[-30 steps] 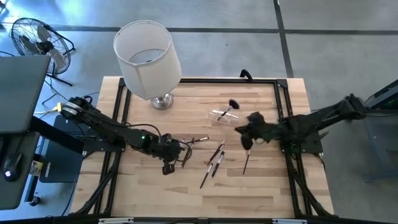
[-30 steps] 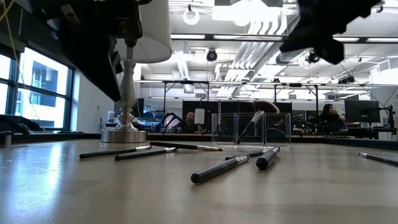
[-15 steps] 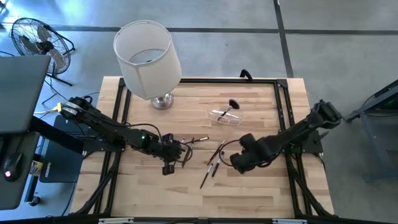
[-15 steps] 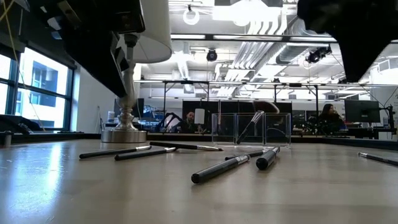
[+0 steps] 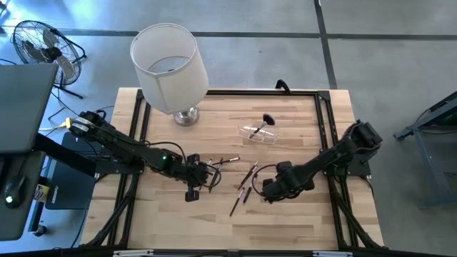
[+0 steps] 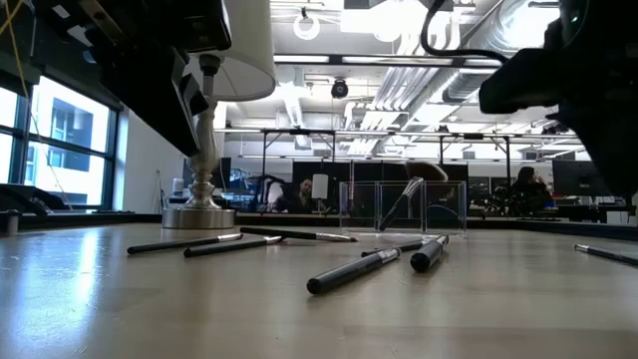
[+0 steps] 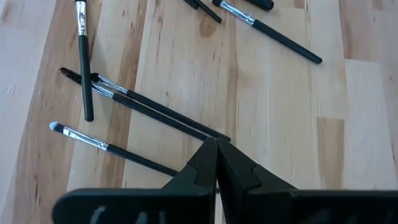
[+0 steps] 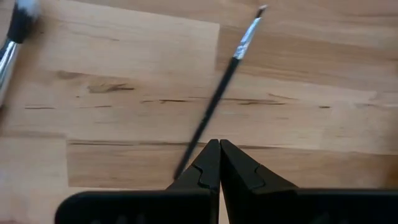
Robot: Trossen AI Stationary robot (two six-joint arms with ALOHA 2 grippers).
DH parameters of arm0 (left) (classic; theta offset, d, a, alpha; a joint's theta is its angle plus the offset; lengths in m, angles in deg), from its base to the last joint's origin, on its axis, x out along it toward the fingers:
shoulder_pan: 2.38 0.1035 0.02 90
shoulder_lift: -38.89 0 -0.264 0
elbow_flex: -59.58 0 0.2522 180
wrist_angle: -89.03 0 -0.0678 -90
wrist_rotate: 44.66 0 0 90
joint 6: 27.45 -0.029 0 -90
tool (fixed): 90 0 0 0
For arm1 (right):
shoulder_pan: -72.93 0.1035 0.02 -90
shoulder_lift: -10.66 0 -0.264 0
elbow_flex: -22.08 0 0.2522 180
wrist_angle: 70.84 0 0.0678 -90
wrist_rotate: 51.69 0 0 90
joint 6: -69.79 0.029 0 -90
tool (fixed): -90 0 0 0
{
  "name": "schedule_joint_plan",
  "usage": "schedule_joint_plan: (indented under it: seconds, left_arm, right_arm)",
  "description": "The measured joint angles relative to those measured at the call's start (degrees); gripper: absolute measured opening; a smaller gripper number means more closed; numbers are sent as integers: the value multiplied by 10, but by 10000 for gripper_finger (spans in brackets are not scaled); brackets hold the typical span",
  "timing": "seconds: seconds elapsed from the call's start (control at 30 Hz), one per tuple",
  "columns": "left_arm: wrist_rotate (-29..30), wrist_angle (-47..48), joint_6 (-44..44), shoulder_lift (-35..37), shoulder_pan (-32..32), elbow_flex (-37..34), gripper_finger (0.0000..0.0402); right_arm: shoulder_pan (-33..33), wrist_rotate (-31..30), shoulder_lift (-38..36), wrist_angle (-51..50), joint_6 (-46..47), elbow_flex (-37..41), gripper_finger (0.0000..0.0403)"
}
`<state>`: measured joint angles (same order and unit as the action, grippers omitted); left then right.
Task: Pick & Place Makeup Supplies
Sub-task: Put the makeup brush into the transparent organizer
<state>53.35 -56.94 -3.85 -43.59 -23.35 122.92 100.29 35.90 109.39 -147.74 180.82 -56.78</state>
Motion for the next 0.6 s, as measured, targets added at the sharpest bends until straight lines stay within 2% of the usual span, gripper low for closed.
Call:
schedule_joint_plan:
  seconds: [0.6]
  left_arm:
    - [-1, 5, 0, 0, 0, 0, 0]
  right_arm:
    - [-7, 18, 4, 119, 11, 68, 1]
